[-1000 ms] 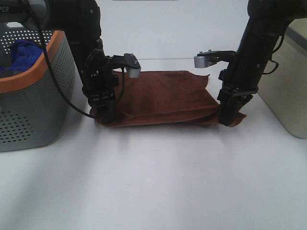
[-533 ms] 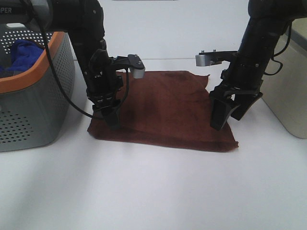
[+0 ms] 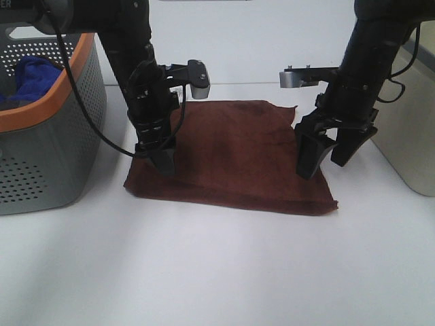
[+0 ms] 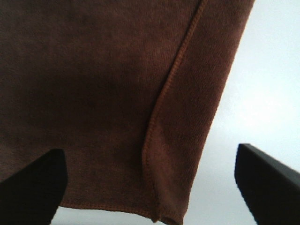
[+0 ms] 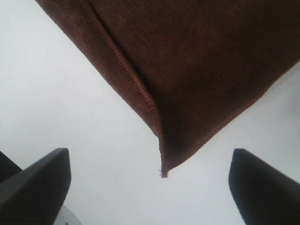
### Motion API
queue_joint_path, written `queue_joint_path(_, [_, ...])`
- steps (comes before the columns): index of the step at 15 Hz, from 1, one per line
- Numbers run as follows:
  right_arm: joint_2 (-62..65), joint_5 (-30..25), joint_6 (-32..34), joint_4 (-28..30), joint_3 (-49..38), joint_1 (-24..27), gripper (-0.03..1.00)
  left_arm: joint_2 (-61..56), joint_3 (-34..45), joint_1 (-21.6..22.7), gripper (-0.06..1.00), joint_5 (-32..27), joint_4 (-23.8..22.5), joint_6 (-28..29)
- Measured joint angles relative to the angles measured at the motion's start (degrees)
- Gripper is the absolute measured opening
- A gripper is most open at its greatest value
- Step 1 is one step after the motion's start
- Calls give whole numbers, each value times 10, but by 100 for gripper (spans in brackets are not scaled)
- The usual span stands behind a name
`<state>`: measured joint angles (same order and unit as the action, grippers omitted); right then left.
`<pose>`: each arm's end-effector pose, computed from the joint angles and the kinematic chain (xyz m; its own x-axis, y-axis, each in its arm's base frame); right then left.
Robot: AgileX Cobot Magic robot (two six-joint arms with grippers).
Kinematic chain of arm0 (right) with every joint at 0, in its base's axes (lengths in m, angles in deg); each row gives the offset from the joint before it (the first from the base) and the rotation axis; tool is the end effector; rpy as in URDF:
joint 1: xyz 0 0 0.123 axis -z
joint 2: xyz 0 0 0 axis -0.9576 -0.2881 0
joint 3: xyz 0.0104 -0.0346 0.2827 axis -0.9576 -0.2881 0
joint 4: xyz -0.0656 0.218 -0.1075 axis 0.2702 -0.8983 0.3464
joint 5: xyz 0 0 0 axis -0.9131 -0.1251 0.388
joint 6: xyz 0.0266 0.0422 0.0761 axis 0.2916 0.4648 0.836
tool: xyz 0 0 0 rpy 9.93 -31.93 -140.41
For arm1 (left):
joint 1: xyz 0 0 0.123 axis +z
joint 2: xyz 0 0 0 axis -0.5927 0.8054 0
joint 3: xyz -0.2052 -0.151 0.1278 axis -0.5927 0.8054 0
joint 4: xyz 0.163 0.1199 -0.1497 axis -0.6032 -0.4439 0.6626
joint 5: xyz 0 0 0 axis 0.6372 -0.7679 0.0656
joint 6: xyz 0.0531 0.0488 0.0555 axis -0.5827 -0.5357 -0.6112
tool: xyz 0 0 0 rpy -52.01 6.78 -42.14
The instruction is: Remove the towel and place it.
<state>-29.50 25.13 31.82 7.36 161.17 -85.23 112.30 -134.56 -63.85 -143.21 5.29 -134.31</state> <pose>0.3900 0.1069 0.1648 -0.8449 -0.5242 -0.1065 -0.5336 0.8118 0.2370 0.4103 -0.2301 0.1592 -0.1502 0.9674 -0.2038 0.9880 0.1546 0.0057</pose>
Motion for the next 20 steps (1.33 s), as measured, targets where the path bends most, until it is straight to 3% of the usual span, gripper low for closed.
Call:
queue_joint_path(1, [29, 0, 9, -1, 0, 0, 80, -3, -5, -6, 98, 4, 0, 6])
queue_joint_path(3, [65, 0, 29, -3, 0, 0, 80, -9, -8, -6, 99, 4, 0, 51])
queue_joint_path(7, [138, 0, 101, -9, 22, 0, 80, -40, -72, -6, 99, -2, -5, 218])
queue_joint_path(10, [197, -2, 190, -2, 74, 0, 80, -85, -158, -6, 99, -44, -5, 325])
queue_joint_path(11, [206, -2, 208, 10, 83, 0, 80, -92, -171, -6, 99, -48, -7, 341])
queue_joint_path(14, [243, -3, 299, 108, 121, 13, 80, -132, -215, 13, 99, -54, -62, 469])
queue_joint_path(15, [252, -3, 311, 117, 124, 40, 79, -146, -215, 28, 99, -56, -81, 493])
queue_joint_path(16, [266, -3, 317, 114, 127, 109, 79, -170, -215, 76, 99, -60, -95, 516])
queue_joint_path(19, [283, -3, 299, 115, 124, 224, 79, -194, -203, 166, 99, -60, -95, 523])
queue_joint_path(20, [290, -3, 286, 119, 116, 241, 79, -199, -195, 197, 99, -61, -96, 523])
